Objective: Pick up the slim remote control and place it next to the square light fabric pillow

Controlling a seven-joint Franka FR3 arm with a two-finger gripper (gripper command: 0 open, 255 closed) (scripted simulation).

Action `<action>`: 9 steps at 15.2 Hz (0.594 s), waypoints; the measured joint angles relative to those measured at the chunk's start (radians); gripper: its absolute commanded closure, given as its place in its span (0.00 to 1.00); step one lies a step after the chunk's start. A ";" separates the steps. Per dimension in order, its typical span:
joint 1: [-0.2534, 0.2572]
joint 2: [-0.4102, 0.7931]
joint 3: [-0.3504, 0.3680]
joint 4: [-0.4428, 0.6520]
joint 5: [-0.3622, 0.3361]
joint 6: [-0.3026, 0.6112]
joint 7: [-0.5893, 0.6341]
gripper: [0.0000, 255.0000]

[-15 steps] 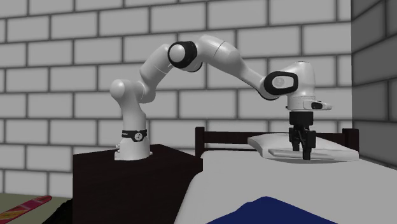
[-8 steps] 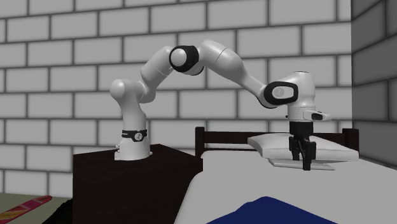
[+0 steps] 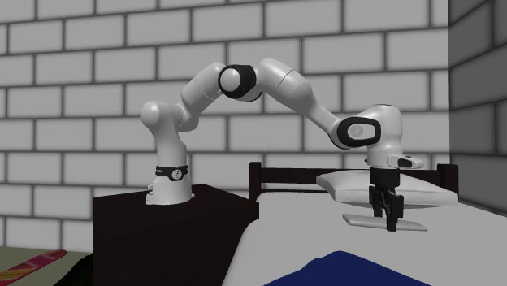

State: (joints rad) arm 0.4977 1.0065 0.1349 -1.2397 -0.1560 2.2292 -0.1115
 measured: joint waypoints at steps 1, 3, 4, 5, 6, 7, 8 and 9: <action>0.000 0.001 0.000 0.000 0.000 0.001 0.000 1.00; 0.000 0.002 0.000 0.001 0.000 0.002 0.000 1.00; 0.000 0.002 0.000 0.001 0.000 0.002 0.000 1.00; 0.000 0.002 0.000 0.001 0.000 0.002 0.000 0.00; 0.000 0.002 0.000 0.001 0.000 0.002 0.000 0.00; 0.000 0.002 0.000 0.001 0.000 0.002 0.000 0.00; 0.000 0.002 0.000 0.001 0.000 0.002 0.000 0.00; 0.000 0.002 0.000 0.001 0.000 0.002 0.000 0.00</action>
State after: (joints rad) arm 0.4977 1.0088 0.1347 -1.2385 -0.1562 2.2312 -0.1116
